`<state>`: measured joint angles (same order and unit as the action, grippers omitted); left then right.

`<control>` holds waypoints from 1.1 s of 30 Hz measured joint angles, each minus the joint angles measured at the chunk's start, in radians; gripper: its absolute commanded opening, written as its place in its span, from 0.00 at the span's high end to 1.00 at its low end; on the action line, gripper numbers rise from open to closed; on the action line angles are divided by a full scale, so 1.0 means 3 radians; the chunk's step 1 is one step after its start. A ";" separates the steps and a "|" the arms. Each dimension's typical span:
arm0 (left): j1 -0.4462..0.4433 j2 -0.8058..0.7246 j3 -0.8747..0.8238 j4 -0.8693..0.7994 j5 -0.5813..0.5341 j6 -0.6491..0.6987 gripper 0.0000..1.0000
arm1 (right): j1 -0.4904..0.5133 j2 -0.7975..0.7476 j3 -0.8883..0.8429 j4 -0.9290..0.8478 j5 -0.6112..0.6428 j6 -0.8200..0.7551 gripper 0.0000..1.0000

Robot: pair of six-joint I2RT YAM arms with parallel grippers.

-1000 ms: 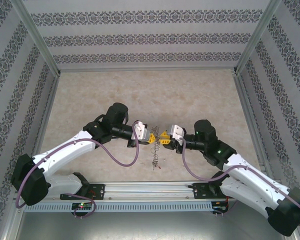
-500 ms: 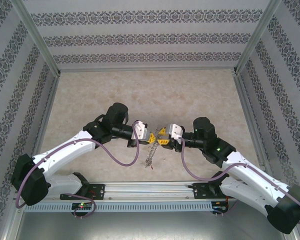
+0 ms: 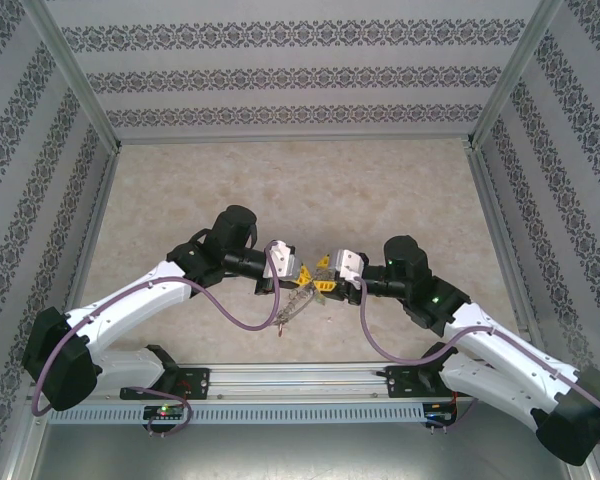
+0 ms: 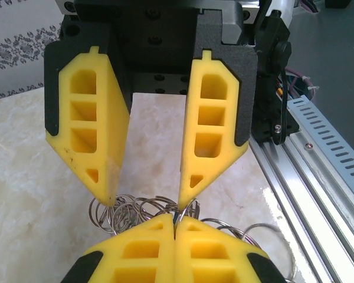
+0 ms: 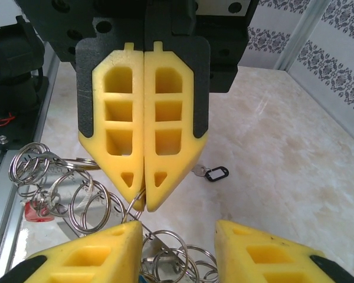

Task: Put the keys on the keyring

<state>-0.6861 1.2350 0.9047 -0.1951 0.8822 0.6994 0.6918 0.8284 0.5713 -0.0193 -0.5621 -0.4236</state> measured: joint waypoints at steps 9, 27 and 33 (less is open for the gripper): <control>0.0000 0.0051 0.0000 0.0013 -0.0013 -0.0001 1.00 | 0.0000 -0.0214 -0.0098 -0.0122 0.0011 -0.0009 0.64; -0.0006 0.0114 0.0011 0.0025 -0.0074 -0.0015 1.00 | 0.0022 0.0188 -0.0027 -0.0168 0.0015 -0.0010 0.76; -0.0022 0.0137 0.0053 0.0023 -0.0089 -0.0015 1.00 | 0.0023 0.0187 -0.0024 -0.0123 0.0028 -0.0010 0.80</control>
<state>-0.6926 1.2762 0.9207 -0.1883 0.8555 0.6949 0.6987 0.8845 0.5640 -0.0563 -0.5537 -0.4267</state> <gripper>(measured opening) 0.043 0.198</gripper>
